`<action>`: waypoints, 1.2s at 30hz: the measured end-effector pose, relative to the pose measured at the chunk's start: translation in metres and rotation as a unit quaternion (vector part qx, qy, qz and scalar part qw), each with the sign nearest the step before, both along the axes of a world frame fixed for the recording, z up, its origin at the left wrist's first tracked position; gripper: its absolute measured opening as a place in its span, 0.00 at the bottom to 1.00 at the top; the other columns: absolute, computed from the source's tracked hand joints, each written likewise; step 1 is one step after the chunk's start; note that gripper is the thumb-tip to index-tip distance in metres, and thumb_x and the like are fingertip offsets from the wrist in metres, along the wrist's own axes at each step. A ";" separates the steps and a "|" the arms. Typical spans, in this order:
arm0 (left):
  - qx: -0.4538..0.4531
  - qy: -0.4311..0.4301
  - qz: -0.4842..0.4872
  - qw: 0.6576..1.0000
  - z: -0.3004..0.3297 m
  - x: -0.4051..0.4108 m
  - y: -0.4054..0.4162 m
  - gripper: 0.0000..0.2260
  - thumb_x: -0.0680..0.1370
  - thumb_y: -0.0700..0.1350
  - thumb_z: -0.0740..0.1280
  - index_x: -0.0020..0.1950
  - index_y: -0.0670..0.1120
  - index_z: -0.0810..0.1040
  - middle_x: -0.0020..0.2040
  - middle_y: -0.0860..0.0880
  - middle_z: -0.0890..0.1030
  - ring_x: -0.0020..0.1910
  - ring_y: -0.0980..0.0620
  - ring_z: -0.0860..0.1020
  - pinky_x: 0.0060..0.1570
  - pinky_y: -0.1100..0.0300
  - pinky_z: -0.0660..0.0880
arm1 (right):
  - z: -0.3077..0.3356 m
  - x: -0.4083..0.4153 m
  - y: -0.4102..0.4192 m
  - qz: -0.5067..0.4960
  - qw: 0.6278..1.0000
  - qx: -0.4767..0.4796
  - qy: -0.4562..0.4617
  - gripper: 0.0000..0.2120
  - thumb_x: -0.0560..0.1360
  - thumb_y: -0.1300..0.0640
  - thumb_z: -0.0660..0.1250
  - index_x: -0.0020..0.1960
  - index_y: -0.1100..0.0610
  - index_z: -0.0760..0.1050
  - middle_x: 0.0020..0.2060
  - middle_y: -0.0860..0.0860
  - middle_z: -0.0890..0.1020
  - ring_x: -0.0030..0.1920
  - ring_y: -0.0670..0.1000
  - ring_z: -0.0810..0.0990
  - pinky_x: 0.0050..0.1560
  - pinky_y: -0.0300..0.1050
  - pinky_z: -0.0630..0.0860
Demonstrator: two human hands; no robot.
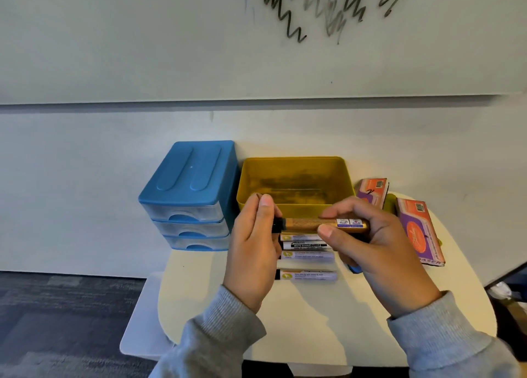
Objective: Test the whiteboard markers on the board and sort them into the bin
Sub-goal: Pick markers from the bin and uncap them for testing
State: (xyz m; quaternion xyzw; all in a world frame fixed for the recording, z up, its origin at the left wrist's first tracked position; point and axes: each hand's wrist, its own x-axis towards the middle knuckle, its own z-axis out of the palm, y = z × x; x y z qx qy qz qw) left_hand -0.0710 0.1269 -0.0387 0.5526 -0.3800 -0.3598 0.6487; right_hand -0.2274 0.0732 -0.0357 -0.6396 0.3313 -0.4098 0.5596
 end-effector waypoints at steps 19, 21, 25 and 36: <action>-0.130 -0.049 0.089 0.986 0.010 0.001 0.014 0.14 0.85 0.46 0.55 0.40 0.45 0.69 0.28 0.56 0.68 0.24 0.58 0.63 0.25 0.65 0.62 | 0.023 0.007 0.013 0.057 0.995 0.053 -0.060 0.06 0.68 0.54 0.73 0.43 0.54 0.83 0.25 0.48 0.70 0.23 0.47 0.62 0.25 0.36 0.60; -0.128 -0.064 0.085 0.986 0.009 0.004 0.015 0.14 0.84 0.47 0.55 0.40 0.46 0.69 0.28 0.56 0.69 0.24 0.58 0.64 0.26 0.65 0.63 | 0.021 0.009 0.014 0.055 0.995 0.067 -0.058 0.07 0.68 0.53 0.73 0.44 0.55 0.83 0.25 0.49 0.69 0.24 0.47 0.62 0.25 0.37 0.59; -0.098 -0.073 0.071 0.990 0.003 0.010 0.013 0.14 0.85 0.47 0.55 0.40 0.48 0.70 0.30 0.55 0.70 0.25 0.57 0.66 0.27 0.65 0.64 | 0.011 0.011 0.015 0.049 0.990 0.119 -0.059 0.08 0.68 0.54 0.73 0.45 0.56 0.83 0.25 0.50 0.68 0.24 0.47 0.61 0.26 0.37 0.58; -0.022 0.039 0.035 0.998 -0.016 0.036 0.024 0.05 0.83 0.42 0.61 0.53 0.41 0.75 0.33 0.53 0.72 0.32 0.54 0.69 0.37 0.55 0.72 | -0.009 0.035 0.015 0.022 0.982 0.168 -0.084 0.09 0.80 0.58 0.64 0.53 0.58 0.83 0.29 0.52 0.66 0.26 0.48 0.59 0.25 0.38 0.56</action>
